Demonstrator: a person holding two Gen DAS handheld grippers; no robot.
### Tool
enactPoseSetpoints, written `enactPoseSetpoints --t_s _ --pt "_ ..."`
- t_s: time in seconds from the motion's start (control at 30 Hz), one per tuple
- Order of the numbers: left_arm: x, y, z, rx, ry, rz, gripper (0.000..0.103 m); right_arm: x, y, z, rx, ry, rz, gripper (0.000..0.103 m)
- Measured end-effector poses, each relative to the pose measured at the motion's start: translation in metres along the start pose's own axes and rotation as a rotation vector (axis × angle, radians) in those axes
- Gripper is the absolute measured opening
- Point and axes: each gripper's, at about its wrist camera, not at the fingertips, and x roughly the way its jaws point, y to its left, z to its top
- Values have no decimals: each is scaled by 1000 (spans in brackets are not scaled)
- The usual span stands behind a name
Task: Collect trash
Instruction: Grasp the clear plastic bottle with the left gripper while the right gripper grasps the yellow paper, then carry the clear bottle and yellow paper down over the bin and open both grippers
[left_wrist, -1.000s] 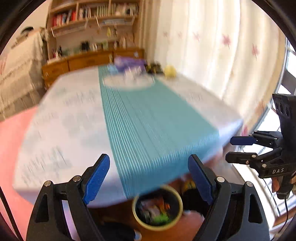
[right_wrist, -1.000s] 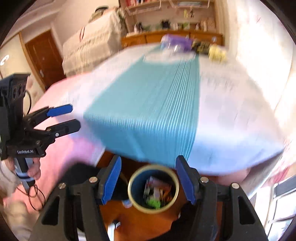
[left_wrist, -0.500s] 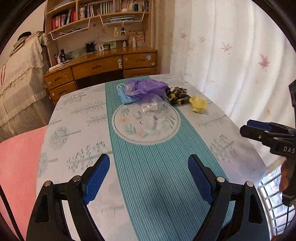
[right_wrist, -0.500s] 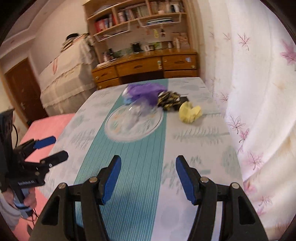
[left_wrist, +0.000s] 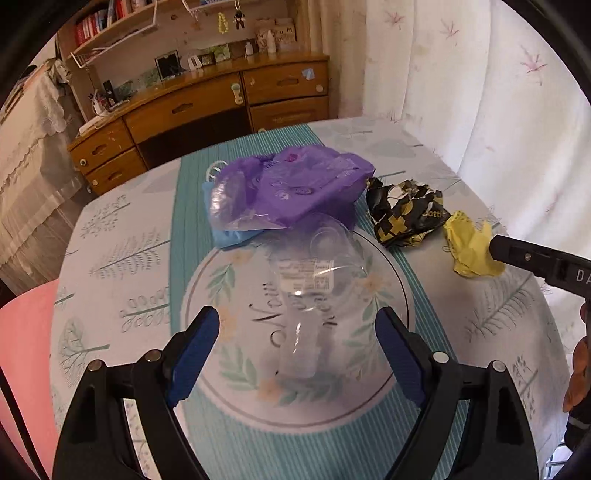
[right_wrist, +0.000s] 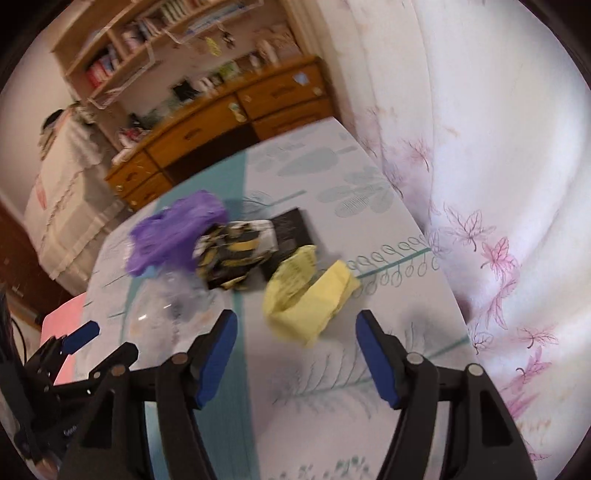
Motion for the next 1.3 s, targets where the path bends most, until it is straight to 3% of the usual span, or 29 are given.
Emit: enactPoseSetpoints --t_s 0.13,0.37,0.4,0.43,0.47,0.5,0.57,0.73,0.93,1.3 --pt "20 -12 9 20 21 21 85 19 -1 -1 -13 37 -16 67" --pt "45 -34 17 78 29 141 85 29 0 -5 -47 15 -15 65" --pt "47 -34 18 75 28 138 81 28 0 -5 -50 7 -6 60" --pt "47 -33 20 68 25 126 74 28 0 -4 -50 2 8 44" --pt "47 -31 21 58 25 111 58 27 0 -5 -50 3 13 39" --pt "46 -28 21 45 29 90 55 26 0 -5 -56 0 7 38" --pt "43 -20 21 6 27 26 54 23 1 -8 -75 -4 15 36" --pt "29 -8 13 -18 8 -6 52 8 1 -21 -88 -13 54 34" --pt "-7 4 -12 -48 0 -53 52 -28 4 -44 -81 -29 129 34" --pt "-127 13 -97 -54 -63 -153 51 -128 26 -120 -147 -69 253 34"
